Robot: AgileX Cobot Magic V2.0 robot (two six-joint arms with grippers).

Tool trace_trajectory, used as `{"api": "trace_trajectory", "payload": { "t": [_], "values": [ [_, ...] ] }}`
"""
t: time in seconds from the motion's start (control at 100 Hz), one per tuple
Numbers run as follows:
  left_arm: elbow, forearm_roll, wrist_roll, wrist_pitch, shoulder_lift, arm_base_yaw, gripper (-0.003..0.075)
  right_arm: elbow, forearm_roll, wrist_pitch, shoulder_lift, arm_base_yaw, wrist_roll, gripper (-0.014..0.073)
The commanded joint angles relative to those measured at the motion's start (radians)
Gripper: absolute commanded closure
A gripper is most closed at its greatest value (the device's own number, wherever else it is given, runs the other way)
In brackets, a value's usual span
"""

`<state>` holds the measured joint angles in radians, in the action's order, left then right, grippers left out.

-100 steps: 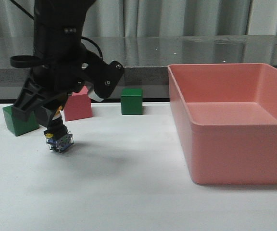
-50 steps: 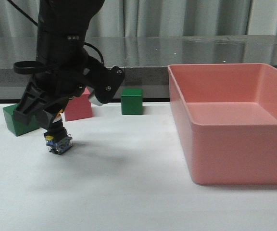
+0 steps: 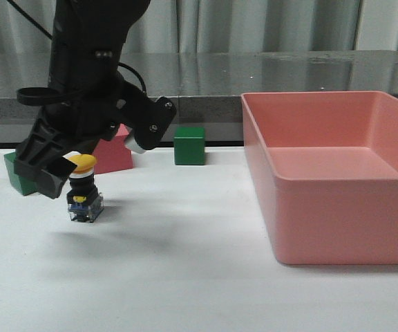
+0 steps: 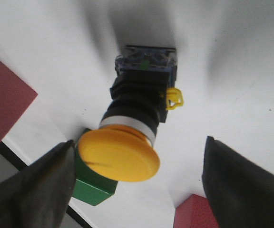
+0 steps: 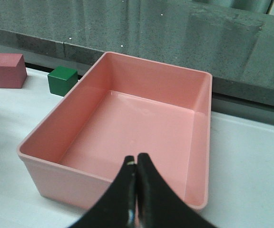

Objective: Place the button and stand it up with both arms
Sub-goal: 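Set the button upright on the table and open the left gripper, then raise the left gripper away from the standing button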

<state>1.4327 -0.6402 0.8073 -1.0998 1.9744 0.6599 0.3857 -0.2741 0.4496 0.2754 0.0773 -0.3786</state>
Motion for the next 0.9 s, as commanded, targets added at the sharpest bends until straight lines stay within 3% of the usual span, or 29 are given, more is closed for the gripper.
{"api": "trace_trajectory", "payload": {
  "t": [0.0,0.18,0.28,0.37,0.51,0.67,0.89],
  "values": [
    [0.029,-0.033,-0.009,-0.071,-0.077,0.008,0.0185,0.027,0.001,-0.069,0.006,0.0,-0.001,0.0655],
    [0.029,-0.053,-0.012,-0.176,-0.167,-0.023,0.019,0.027,0.001,-0.069,0.006,0.0,-0.001,0.0655],
    [0.029,-0.056,-0.124,-0.172,-0.236,-0.066,0.0262,0.027,0.001,-0.069,0.006,0.0,-0.001,0.0655],
    [0.029,-0.082,-0.35,-0.169,-0.3,-0.098,0.0437,0.027,0.001,-0.069,0.006,0.0,-0.001,0.0655],
    [0.029,-0.067,-0.497,-0.145,-0.406,-0.164,0.0743,0.027,0.001,-0.069,0.006,0.0,-0.001,0.0655],
    [0.029,0.018,-0.67,-0.098,-0.538,-0.236,0.074,0.027,0.001,-0.069,0.006,0.0,-0.001,0.0655],
    [-0.111,0.26,-0.679,0.247,-0.787,-0.255,0.074,0.027,0.001,-0.069,0.006,0.0,-0.001,0.0655]
  ]
}}
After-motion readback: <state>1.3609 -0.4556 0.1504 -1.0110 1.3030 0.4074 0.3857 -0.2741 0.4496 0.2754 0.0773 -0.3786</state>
